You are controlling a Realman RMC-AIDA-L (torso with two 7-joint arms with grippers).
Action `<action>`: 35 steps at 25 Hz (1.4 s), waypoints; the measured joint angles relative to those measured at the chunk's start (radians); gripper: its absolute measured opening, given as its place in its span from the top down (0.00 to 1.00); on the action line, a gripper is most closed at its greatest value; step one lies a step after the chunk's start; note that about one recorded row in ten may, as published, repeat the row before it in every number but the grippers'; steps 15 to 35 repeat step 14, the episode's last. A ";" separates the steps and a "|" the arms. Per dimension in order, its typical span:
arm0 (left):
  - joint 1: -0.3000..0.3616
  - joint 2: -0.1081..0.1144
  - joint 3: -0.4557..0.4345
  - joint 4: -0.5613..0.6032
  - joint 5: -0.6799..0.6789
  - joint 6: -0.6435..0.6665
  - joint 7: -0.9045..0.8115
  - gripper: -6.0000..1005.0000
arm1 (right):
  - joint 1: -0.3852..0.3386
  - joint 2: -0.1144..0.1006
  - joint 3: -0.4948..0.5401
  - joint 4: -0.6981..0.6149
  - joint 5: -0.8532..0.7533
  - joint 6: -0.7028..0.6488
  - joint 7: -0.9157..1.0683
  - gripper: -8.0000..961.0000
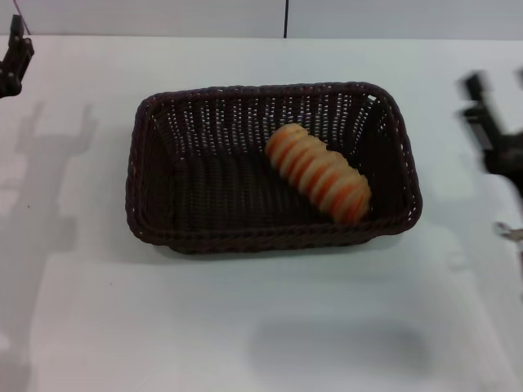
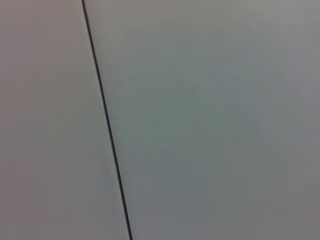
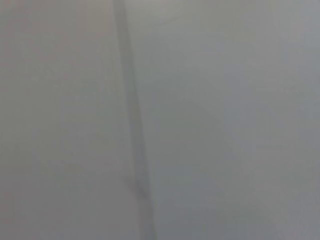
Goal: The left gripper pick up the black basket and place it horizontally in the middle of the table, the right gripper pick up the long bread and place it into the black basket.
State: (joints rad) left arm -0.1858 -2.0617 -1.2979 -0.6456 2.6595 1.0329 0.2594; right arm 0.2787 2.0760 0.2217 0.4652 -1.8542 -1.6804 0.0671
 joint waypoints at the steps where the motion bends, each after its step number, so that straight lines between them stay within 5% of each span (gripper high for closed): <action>1: 0.006 0.000 0.000 0.000 0.001 0.008 -0.017 0.18 | -0.033 -0.002 0.043 -0.001 0.004 0.000 0.008 0.17; 3: 0.009 0.000 0.000 0.003 -0.002 0.012 -0.039 0.18 | -0.126 -0.001 0.159 -0.017 0.031 -0.016 0.023 0.17; 13: -0.008 -0.007 -0.051 0.096 -0.008 0.059 -0.072 0.18 | -0.247 0.011 0.215 -0.059 0.131 -0.102 0.028 0.15; 35: -0.013 -0.008 -0.051 0.119 -0.009 0.083 -0.073 0.18 | -0.247 0.011 0.215 -0.059 0.131 -0.102 0.028 0.15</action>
